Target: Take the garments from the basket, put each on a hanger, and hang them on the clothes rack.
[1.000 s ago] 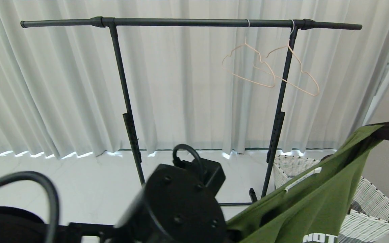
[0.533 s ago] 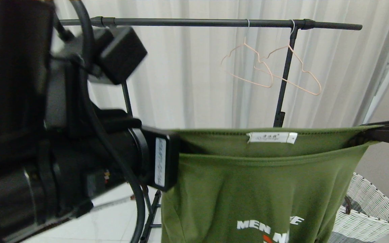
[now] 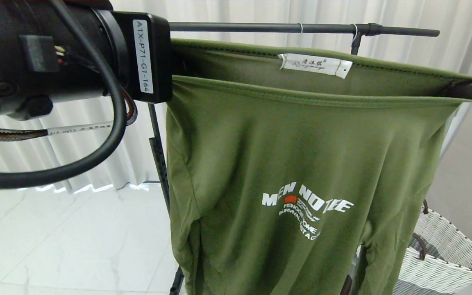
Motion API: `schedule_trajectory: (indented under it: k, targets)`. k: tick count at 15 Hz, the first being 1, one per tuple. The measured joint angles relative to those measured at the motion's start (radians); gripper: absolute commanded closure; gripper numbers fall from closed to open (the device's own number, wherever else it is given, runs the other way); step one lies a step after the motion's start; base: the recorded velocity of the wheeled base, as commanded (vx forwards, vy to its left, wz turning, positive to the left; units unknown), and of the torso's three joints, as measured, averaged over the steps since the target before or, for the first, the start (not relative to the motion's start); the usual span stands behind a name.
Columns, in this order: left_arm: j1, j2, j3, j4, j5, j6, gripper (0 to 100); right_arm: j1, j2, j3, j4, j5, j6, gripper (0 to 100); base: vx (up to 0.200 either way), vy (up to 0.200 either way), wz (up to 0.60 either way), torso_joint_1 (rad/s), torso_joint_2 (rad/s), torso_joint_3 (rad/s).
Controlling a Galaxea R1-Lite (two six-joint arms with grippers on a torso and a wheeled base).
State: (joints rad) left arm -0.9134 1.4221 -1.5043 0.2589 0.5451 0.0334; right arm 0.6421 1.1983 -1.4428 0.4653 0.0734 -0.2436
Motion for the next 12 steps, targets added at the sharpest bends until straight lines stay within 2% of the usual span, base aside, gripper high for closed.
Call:
schedule_trajectory:
  k: [4, 6, 9, 12]
  targets:
    - [0.001, 0.003, -0.001, -0.001, -0.014, -0.001, 100, -0.043, 0.019, -0.015, 0.006, 0.004, 0.0, 100, 0.0, 0.0, 0.0, 0.0, 0.0, 0.0]
    - [0.006, 0.01, 0.0, -0.004, -0.03, -0.001, 100, -0.087, 0.021, -0.021, 0.062, 0.011, 0.002, 100, 0.0, 0.0, 0.0, 0.0, 0.0, 0.0]
    - [0.016, 0.036, -0.008, -0.014, -0.076, -0.001, 100, -0.124, 0.005, -0.022, 0.162, 0.089, 0.03, 100, 0.0, 0.0, 0.0, 0.0, 0.0, 0.0]
    - [0.041, 0.082, -0.02, -0.094, -0.119, 0.0, 100, -0.128, -0.043, -0.016, 0.308, 0.187, 0.036, 100, 0.0, 0.0, 0.0, 0.0, 0.0, 0.0]
